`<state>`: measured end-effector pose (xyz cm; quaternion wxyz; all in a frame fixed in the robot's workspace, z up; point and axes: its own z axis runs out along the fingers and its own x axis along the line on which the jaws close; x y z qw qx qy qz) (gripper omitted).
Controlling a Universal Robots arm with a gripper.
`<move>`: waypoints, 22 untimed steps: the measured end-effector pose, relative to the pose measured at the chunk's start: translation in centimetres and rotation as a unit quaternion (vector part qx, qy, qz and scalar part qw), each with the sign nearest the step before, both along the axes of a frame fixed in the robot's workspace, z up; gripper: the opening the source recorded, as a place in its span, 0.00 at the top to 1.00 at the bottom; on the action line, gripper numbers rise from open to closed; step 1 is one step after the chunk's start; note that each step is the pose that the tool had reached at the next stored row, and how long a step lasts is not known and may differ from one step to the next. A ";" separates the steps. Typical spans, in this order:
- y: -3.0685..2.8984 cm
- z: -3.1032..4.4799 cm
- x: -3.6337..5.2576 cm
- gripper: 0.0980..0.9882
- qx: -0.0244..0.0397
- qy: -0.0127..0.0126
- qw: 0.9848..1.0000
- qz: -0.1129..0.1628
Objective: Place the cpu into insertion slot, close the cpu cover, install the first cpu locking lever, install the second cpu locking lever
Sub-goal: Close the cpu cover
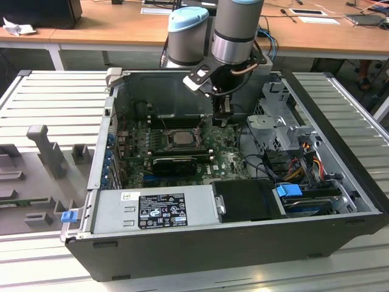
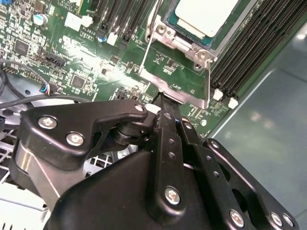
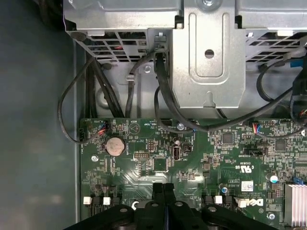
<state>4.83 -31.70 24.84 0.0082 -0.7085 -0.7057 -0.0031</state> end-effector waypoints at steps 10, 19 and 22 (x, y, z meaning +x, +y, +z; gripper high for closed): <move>0.00 0.00 -1.28 0.99 0.000 0.000 1.000 0.000; 0.00 0.00 -2.26 0.99 0.000 0.000 1.000 0.000; 0.00 0.00 -2.40 0.99 0.000 0.000 1.000 0.000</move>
